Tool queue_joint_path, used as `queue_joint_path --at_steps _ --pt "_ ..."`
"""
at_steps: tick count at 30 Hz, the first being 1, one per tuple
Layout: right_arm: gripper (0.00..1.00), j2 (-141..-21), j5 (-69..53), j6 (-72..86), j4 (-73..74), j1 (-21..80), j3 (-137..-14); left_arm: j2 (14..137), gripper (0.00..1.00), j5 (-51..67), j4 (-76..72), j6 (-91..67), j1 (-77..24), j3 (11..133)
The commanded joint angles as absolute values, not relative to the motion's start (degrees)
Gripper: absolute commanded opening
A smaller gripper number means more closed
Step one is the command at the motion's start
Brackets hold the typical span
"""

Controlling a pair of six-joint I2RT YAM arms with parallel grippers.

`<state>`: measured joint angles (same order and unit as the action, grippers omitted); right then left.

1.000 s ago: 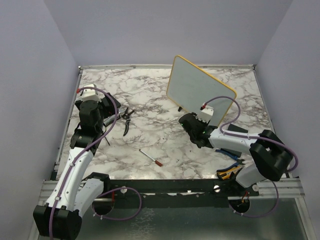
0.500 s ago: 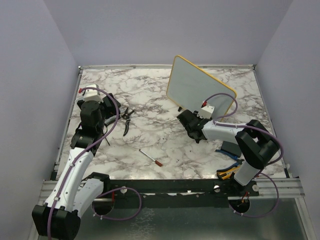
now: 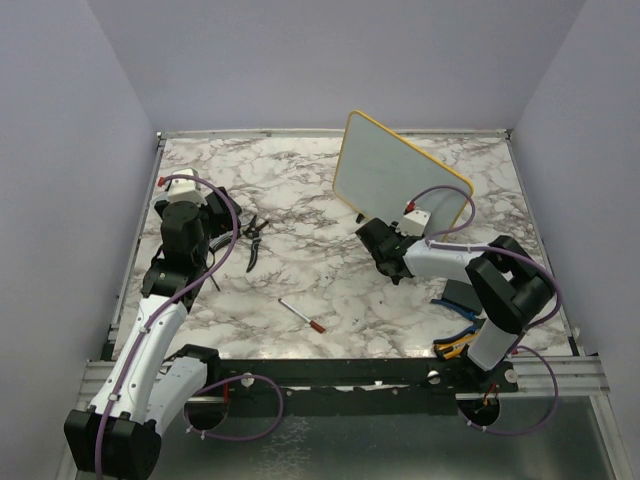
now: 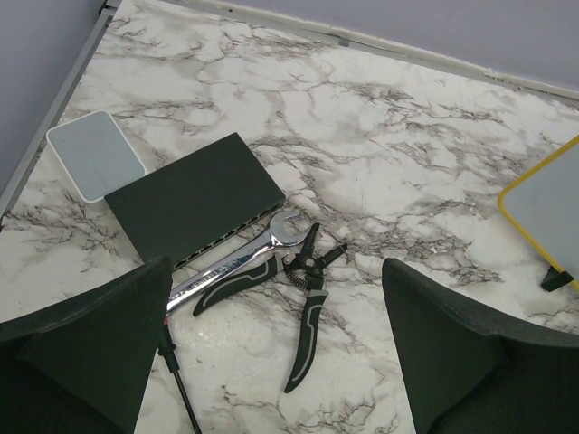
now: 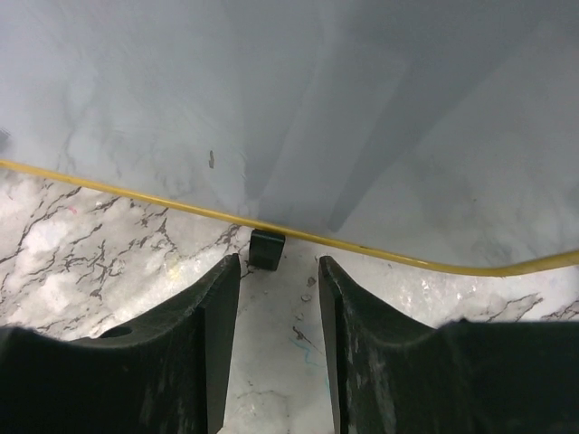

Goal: Write a sentence on the whiteboard
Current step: Move the whiteboard to the center of the board.

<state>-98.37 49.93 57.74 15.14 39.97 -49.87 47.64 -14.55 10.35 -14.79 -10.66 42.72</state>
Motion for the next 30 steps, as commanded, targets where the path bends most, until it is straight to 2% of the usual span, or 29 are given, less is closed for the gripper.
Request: queue_joint_path --at_steps 1,10,13,17,21,30 --pt "0.42 -99.9 52.3 56.4 12.3 39.0 -49.7 47.2 0.99 -13.5 9.5 -14.7 -11.0 42.2" --pt "0.35 -101.5 51.1 54.8 11.1 38.0 -50.2 47.2 0.99 -13.5 9.5 -14.7 -11.0 42.1" --pt "0.27 -101.5 51.0 54.8 11.0 38.0 -50.2 47.2 0.99 -13.4 9.5 -14.8 -11.0 42.2" --pt "0.10 -101.7 50.9 54.1 11.1 37.9 -50.4 47.3 0.99 -13.4 9.4 -14.8 -11.0 42.2" --pt "0.01 -101.9 50.8 53.4 12.1 38.0 -50.5 47.3 0.99 -13.5 9.5 -14.7 -11.0 42.1" --pt "0.00 -98.3 48.0 46.9 6.8 38.0 -46.0 47.4 0.99 -13.5 9.5 -14.8 -11.0 42.1"
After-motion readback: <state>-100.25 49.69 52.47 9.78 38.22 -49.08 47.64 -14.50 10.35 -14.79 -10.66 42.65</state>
